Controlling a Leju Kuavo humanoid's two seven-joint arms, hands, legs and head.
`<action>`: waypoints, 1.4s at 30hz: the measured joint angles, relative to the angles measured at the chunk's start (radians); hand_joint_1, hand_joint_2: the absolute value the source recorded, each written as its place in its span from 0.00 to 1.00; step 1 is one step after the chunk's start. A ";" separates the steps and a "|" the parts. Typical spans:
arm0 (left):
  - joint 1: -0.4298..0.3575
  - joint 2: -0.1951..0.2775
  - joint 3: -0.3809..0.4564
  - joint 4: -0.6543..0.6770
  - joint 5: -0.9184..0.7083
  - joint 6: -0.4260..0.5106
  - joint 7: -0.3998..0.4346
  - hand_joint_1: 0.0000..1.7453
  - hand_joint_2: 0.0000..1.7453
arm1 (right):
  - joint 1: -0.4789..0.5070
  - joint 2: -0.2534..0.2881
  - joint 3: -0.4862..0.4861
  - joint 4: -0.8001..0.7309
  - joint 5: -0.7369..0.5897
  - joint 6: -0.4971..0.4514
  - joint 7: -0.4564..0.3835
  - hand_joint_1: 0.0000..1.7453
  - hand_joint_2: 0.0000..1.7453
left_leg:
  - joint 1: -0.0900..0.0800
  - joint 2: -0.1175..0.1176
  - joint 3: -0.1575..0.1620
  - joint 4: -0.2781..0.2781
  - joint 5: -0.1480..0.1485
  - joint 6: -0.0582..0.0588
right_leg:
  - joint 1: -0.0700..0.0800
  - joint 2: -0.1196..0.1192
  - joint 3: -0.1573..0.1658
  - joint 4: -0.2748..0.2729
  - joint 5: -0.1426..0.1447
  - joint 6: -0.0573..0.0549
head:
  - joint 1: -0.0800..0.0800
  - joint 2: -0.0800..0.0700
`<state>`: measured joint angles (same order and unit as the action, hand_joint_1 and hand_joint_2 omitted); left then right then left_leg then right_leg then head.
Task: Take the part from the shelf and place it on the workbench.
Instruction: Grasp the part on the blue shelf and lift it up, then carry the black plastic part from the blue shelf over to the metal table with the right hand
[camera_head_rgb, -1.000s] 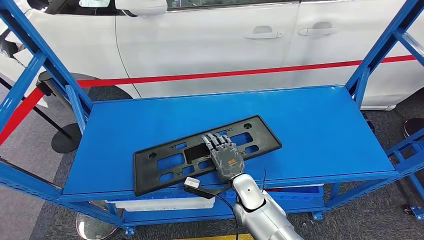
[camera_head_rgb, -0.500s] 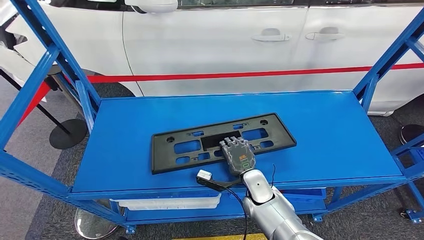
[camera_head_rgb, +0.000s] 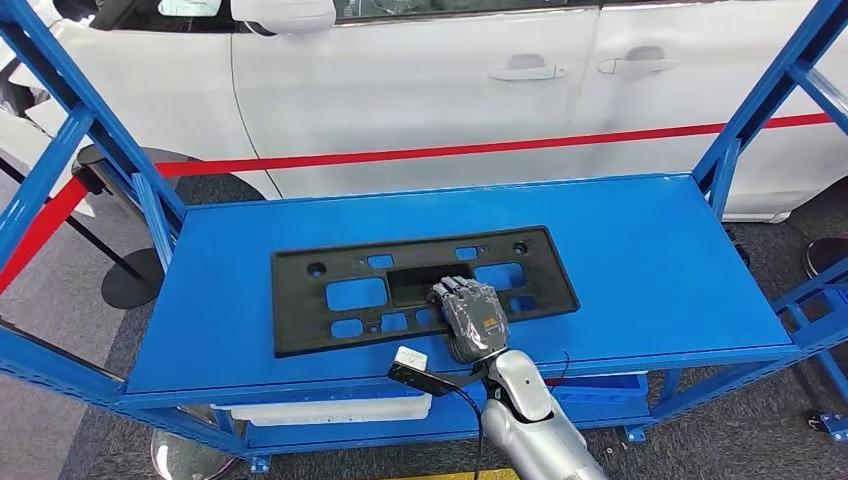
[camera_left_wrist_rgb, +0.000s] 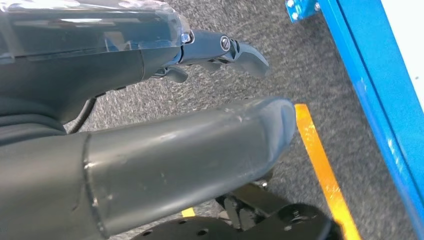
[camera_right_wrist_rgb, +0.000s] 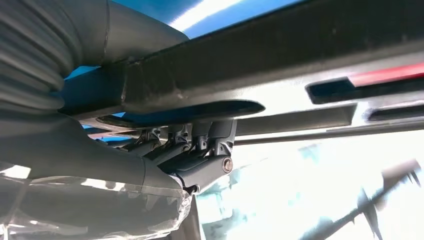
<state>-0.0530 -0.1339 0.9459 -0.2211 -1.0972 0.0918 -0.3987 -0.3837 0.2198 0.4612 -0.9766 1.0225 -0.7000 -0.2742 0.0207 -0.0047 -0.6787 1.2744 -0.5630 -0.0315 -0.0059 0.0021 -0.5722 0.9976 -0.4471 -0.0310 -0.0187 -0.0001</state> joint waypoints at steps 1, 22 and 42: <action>0.000 0.000 0.009 0.000 0.007 0.005 0.000 0.00 0.00 | 0.038 -0.004 0.004 -0.101 -0.115 0.006 -0.043 1.00 1.00 | 0.001 0.000 0.030 -0.061 0.037 0.001 | 0.000 0.001 0.003 0.002 -0.003 0.002 | 0.000 0.000; -0.001 -0.032 0.123 0.000 0.049 0.054 0.007 0.00 0.00 | 0.502 -0.168 0.016 -1.026 -0.668 0.081 -0.247 1.00 1.00 | -0.014 -0.003 0.124 -0.261 0.100 0.036 | 0.002 0.001 -0.003 0.020 -0.020 0.028 | 0.011 0.000; -0.006 -0.039 0.177 0.000 0.062 0.052 0.037 0.00 0.00 | 0.708 -0.100 -0.134 -1.019 -0.950 0.288 -0.346 1.00 1.00 | -0.012 0.007 0.151 -0.281 0.097 0.071 | -0.002 -0.001 -0.087 0.160 -0.106 0.056 | 0.010 0.000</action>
<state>-0.0585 -0.1733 1.1226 -0.2212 -1.0356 0.1442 -0.3614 0.3238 0.1200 0.3268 -1.9953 0.0721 -0.4115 -0.6206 0.0089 0.0024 -0.5282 0.9932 -0.4661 0.0393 -0.0083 0.0012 -0.6590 1.1578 -0.5536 0.0250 -0.0089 -0.0001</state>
